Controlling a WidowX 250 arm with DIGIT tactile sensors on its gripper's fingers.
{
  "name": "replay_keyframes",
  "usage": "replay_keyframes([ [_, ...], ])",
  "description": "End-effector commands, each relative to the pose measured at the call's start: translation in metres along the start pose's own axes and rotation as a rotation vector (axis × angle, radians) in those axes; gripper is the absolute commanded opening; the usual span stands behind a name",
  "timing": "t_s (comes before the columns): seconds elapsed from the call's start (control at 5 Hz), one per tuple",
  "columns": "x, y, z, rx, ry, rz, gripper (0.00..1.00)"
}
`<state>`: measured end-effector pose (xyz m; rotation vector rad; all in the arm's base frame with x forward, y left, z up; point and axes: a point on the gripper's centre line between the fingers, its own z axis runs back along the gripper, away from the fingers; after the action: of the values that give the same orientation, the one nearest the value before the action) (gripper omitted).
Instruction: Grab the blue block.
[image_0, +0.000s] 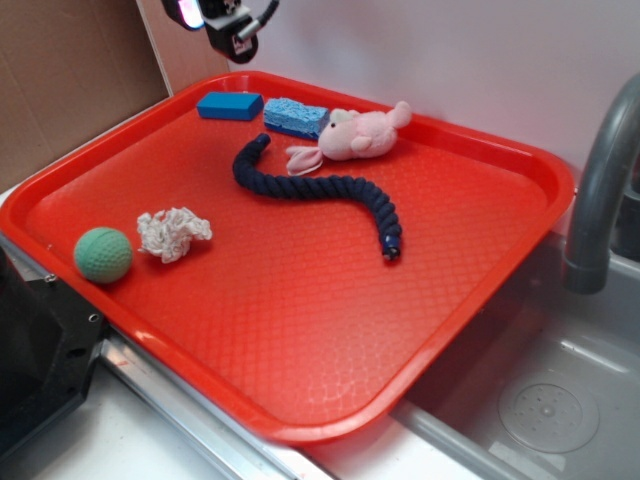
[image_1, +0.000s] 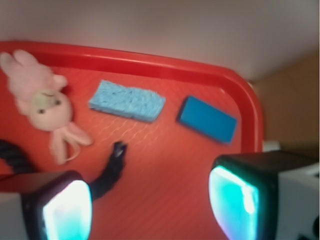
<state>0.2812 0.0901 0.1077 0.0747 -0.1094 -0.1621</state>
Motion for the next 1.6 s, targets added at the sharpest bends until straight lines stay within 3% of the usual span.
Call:
replay_keyframes([
  [0.0, 0.014, 0.024, -0.019, -0.006, -0.05, -0.217, 1.0],
  [0.2, 0.016, 0.029, -0.039, -0.014, -0.102, -0.28, 1.0],
  [0.6, 0.044, 0.051, -0.063, -0.003, -0.136, -0.294, 1.0],
  [1.0, 0.071, 0.056, -0.082, -0.005, -0.112, -0.319, 1.0],
  [1.2, 0.068, 0.052, -0.074, -0.03, -0.105, -0.315, 1.0],
  [1.4, 0.051, 0.037, -0.058, -0.01, -0.072, -0.267, 0.0],
])
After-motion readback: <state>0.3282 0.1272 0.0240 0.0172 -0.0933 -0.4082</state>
